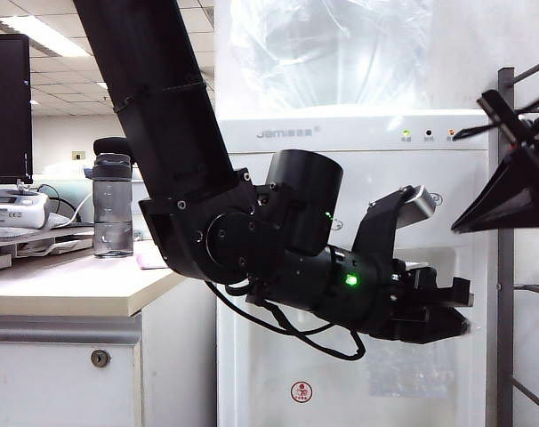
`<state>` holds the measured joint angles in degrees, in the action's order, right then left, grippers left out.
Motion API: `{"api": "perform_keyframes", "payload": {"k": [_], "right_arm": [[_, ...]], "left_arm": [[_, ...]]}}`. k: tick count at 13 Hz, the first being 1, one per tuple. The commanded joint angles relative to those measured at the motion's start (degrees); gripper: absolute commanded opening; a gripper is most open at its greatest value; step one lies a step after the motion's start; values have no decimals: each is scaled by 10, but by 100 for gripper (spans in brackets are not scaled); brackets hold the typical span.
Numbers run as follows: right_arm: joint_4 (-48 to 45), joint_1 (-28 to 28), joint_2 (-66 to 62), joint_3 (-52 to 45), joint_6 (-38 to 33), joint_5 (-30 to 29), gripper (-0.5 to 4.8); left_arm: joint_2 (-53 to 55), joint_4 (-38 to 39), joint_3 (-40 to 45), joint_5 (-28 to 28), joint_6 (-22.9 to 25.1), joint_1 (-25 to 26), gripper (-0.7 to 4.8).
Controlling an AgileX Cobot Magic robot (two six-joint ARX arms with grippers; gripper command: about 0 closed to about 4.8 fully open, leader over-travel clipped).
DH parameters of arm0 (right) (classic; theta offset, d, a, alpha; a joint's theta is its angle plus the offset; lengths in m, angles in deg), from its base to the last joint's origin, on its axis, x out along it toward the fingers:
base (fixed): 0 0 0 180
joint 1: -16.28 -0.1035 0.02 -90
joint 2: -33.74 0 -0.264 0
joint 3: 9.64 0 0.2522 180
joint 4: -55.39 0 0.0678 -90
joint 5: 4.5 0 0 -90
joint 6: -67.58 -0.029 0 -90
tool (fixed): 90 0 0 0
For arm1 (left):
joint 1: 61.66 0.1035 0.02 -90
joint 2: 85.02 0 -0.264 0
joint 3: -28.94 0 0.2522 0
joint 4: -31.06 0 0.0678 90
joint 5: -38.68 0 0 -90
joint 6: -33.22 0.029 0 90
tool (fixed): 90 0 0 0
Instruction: Pick up the plastic mug from the left desk, go to the cold water outlet of the water dispenser, press the vertical switch to get some water, then put the mug back on the desk.
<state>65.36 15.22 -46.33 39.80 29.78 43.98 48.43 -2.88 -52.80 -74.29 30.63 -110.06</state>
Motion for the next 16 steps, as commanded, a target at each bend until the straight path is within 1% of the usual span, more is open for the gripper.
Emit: {"api": "perform_keyframes", "payload": {"k": [1, 5, 6, 8, 10, 11, 12, 13, 14, 16], "right_arm": [[-58, -1, -4, -21, 43, -8, -5], [-127, -1, -4, -61, 137, -7, -5], [-139, -1, -4, -67, 176, -6, -5], [-143, -5, -4, -70, 259, -6, -6], [-149, -9, -4, -70, 300, -8, -4], [-149, -13, -4, -70, 324, -9, 1], [-148, -16, -4, -70, 359, -17, 18], [-148, -16, -4, -70, 400, -29, 51], [-150, -19, -4, -70, 436, -36, 64], [-150, -26, -4, -70, 498, -31, 63]], "left_arm": [[-5, -26, -3, -5, 4, 0, -6], [-5, -26, -3, -4, 4, 0, -6], [-5, -26, -3, -4, 4, 0, -6], [-5, -26, -3, -4, 4, 0, -6], [-5, -26, -3, -4, 4, 0, -6], [-5, -26, -3, -4, 3, 0, -6], [-5, -26, -3, -4, 2, 0, -6], [-5, -27, -3, -4, 2, 0, -6], [-5, -27, -3, -4, 2, 0, -6], [-5, -28, -3, -4, 2, 0, -6]]}}
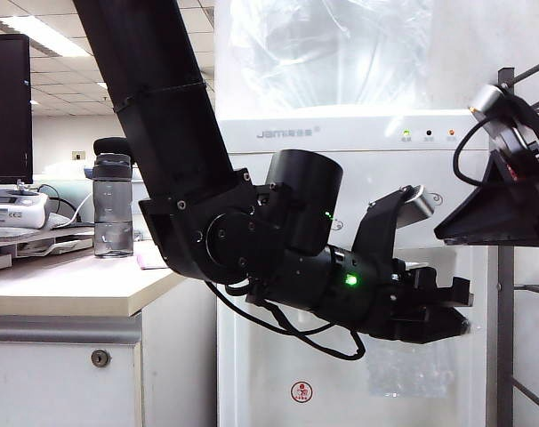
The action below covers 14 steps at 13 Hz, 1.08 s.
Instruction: Pick up the plastic mug from the left desk, go to the cold water outlet of the water dispenser, press the vertical switch to get some water, then put the mug back on the desk.
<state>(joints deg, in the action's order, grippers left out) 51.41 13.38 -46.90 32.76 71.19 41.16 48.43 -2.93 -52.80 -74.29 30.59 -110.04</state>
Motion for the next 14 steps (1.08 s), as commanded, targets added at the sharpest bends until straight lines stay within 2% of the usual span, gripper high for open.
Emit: {"api": "perform_keyframes", "payload": {"k": [1, 4, 7, 9, 14], "right_arm": [[-11, -11, 2, 1, 116, 5, 63], [-12, -30, 2, 1, 224, 72, 62], [-19, -45, 2, 1, 289, 131, 39], [-30, -47, 2, 0, 325, 136, -6], [-64, -47, 1, 1, 335, 121, -6]], "left_arm": [[-5, -30, -3, -4, 2, 0, -6], [-5, -35, -3, -4, -10, 0, -6], [-5, -43, -3, -4, -10, 0, -6], [-5, -43, -3, -4, -10, 0, -6], [-5, -43, -2, -4, -10, 0, -6]]}}
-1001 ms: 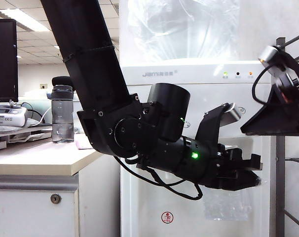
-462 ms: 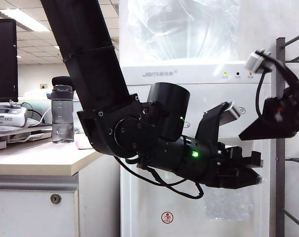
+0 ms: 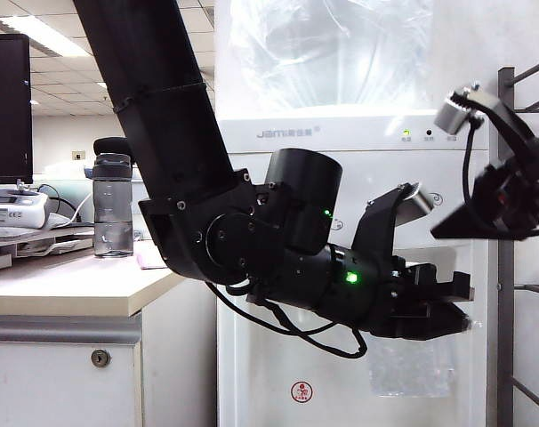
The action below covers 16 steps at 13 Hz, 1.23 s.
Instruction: Pick up the plastic mug from the left desk, go to the cold water outlet of the water dispenser, press the vertical switch to get some water, then put the mug back on the desk.
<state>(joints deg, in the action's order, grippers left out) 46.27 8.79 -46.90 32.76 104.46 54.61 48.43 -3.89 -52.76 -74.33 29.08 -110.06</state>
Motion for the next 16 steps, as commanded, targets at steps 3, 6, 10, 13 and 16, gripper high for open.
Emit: {"api": "perform_keyframes", "payload": {"k": [3, 6, 10, 13, 16], "right_arm": [[-15, -1, -7, 1, 6, -23, -6], [-17, -1, -20, 1, 6, -25, -6], [-32, -1, -32, 2, -4, -25, -6], [-42, -1, -42, 2, -16, -30, -6], [-44, -1, -56, 2, -24, -40, -6]], "left_arm": [[-5, -38, -2, -4, 5, 0, -6], [-5, -37, -2, -7, 5, 0, -6], [-5, -37, -2, -10, 5, 0, -6], [-5, -37, -2, -13, 5, 0, -6], [-5, -37, -2, -13, 7, 0, -6]]}}
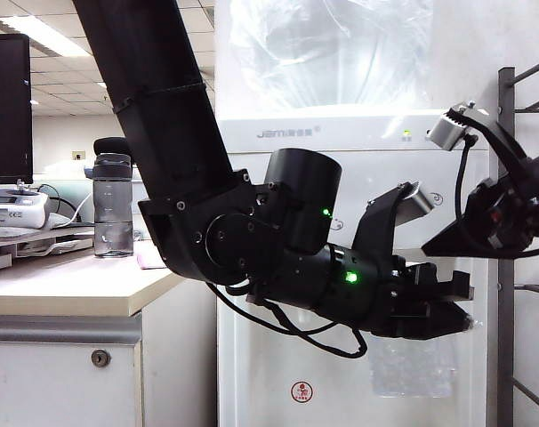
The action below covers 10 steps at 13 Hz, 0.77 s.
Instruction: Pick up the plastic mug from the left desk, go to the cold water outlet of the water dispenser, press the vertical switch to get some water, then put the mug back on the desk.
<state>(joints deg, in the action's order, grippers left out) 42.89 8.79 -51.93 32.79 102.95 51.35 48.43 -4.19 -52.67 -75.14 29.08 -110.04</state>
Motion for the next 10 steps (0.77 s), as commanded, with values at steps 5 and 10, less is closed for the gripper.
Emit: {"api": "perform_keyframes", "payload": {"k": [5, 10], "right_arm": [[-26, -1, -19, 2, -20, -5, -6], [-45, -1, -15, 2, -42, -17, -6]], "left_arm": [[-5, -34, -3, -5, 7, -1, -6], [-5, -34, -3, -5, 7, -1, -6]]}}
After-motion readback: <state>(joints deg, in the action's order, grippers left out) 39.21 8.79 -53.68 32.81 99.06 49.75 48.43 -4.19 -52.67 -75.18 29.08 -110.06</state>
